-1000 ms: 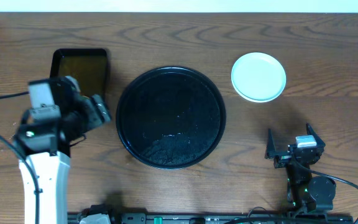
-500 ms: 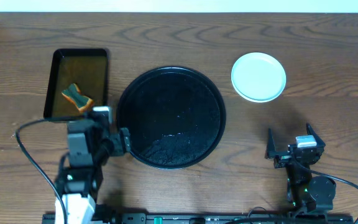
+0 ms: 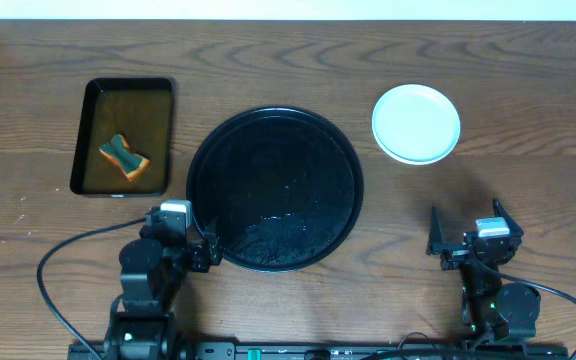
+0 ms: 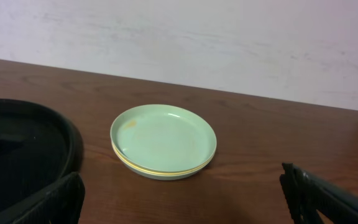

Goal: Clean dirty plates on tray and stack at the side

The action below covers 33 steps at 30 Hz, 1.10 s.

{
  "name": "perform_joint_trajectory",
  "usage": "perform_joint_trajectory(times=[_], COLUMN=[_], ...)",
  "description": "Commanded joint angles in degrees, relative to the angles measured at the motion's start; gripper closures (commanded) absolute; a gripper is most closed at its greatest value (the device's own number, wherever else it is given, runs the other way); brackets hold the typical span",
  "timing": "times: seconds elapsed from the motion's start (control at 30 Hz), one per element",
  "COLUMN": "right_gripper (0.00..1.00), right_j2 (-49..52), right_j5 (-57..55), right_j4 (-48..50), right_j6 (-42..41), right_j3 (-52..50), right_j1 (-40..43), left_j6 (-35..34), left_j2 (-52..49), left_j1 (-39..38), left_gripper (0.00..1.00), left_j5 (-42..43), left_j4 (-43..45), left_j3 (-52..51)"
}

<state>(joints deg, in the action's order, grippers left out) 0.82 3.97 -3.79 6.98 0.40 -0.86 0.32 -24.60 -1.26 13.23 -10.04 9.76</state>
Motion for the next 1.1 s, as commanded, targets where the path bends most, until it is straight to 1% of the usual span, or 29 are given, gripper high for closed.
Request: perform_joint_trajectory(times=[0.0,0.17,0.33,0.47,0.6,0.7,0.87,0.97,1.03,1.07], right_gripper=[0.01,0.01,0.01,0.01,0.01,0.01,0.01,0.01,0.01,0.01], right_j2=[-0.5,-0.5,-0.5,-0.5,-0.5,-0.5,-0.5,-0.5,-0.5,-0.5], right_j5=[-0.5,-0.5,-0.5,-0.5,-0.5,-0.5,-0.5,-0.5,-0.5,-0.5], right_j4=[-0.3,-0.3,-0.3,-0.3,-0.3,-0.3,-0.3,-0.3,-0.3,-0.3], right_j6=[0.8,0.8,0.8,0.8,0.8,0.8,0.8,0.8,0.8,0.8], right_j3=[-0.1,-0.1,-0.1,-0.1,-0.1,-0.1,-0.1,-0.1,-0.1,-0.1], right_j1=[0.5,0.5,0.5,0.5,0.5,0.5,0.5,0.5,0.5,0.5], left_j6=[1.2,1.2,1.2,1.7,4.7,4.6,4.6,4.5,3.0,0.4], left_j2=[4.2,9.7,13.0,15.1,17.1,19.2,24.7,24.5,24.5,24.5], left_j1=[-0.2,-0.2,-0.2,-0.2,-0.2,-0.2,-0.2,-0.2,-0.2,-0.2], left_gripper=[0.13,0.13,0.13,0.13,0.13,0.13,0.13,0.13,0.13,0.13], left_j5=[0.3,0.3,0.3,-0.5,-2.3,-4.9,-6.4,-6.9,-8.0,-9.9], left_j4=[1.7,4.6,7.4,7.4,7.4,7.4,7.5,9.4,10.0,10.4], left_j3=[-2.6,-6.9,-9.5,-9.5,-9.5,-9.5,-9.5,-9.5,-9.5,-9.5])
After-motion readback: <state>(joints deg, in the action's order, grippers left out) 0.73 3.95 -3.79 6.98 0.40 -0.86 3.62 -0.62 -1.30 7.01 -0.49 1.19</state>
